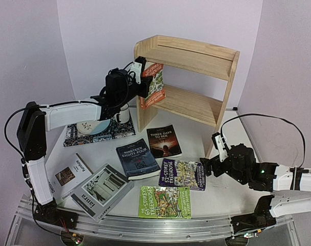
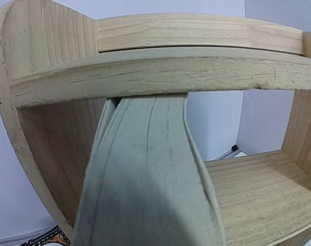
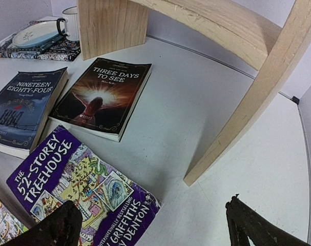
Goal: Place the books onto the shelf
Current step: Place the book on the shelf.
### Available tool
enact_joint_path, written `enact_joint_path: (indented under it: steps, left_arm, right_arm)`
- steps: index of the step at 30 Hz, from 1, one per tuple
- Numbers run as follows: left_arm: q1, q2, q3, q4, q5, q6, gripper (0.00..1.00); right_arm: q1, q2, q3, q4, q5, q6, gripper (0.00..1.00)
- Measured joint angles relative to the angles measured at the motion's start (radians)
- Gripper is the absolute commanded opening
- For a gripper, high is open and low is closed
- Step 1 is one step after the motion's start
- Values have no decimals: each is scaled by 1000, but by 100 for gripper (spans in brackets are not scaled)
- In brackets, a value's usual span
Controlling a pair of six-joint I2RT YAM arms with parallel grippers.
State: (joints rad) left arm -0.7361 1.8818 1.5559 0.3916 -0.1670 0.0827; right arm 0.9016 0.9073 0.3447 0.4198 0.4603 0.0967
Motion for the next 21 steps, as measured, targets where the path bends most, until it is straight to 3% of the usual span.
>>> enact_joint_path:
  steps: [14, 18, 21]
  left_arm:
    - [17, 36, 39, 35, 8, 11, 54]
    - [18, 16, 3, 40, 12, 0, 56]
    - [18, -11, -37, 38, 15, -6, 63]
  right_arm:
    - [0, 1, 23, -2, 0, 0, 98]
    - [0, 7, 29, -3, -1, 0, 98]
    - [0, 15, 31, -2, -2, 0, 98]
